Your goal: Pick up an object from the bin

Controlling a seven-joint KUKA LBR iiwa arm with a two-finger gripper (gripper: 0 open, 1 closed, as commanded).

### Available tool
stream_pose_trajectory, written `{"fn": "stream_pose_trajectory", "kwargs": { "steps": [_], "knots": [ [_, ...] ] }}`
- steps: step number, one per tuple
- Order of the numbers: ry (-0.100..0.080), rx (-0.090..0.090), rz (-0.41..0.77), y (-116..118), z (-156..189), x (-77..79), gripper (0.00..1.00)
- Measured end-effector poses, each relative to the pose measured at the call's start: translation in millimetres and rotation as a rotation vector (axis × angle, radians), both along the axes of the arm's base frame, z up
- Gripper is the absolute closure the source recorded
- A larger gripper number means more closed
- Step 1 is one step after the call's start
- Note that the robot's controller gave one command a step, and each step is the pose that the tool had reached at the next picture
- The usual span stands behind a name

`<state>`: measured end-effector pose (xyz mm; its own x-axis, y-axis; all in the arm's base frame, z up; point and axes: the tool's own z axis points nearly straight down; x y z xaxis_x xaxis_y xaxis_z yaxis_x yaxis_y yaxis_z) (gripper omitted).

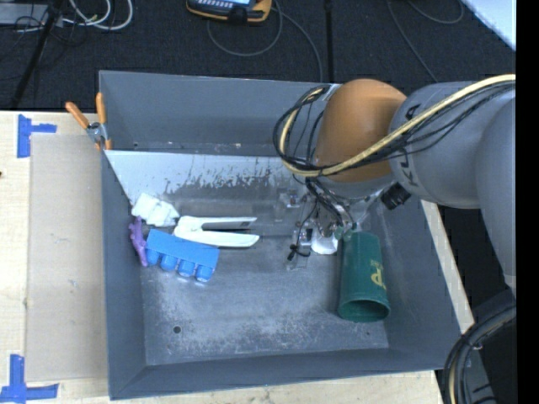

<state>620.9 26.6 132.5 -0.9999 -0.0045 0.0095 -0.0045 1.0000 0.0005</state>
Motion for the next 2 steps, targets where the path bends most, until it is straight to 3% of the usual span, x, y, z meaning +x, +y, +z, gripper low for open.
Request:
{"fn": "stream_pose_trajectory", "kwargs": {
  "steps": [1,2],
  "knots": [
    [-0.007,0.0,0.0,-0.1,5.0,1.6,0.0],
    [-0.004,-0.002,0.0,41.7,21.8,-5.4,0.0]
  ]
}}
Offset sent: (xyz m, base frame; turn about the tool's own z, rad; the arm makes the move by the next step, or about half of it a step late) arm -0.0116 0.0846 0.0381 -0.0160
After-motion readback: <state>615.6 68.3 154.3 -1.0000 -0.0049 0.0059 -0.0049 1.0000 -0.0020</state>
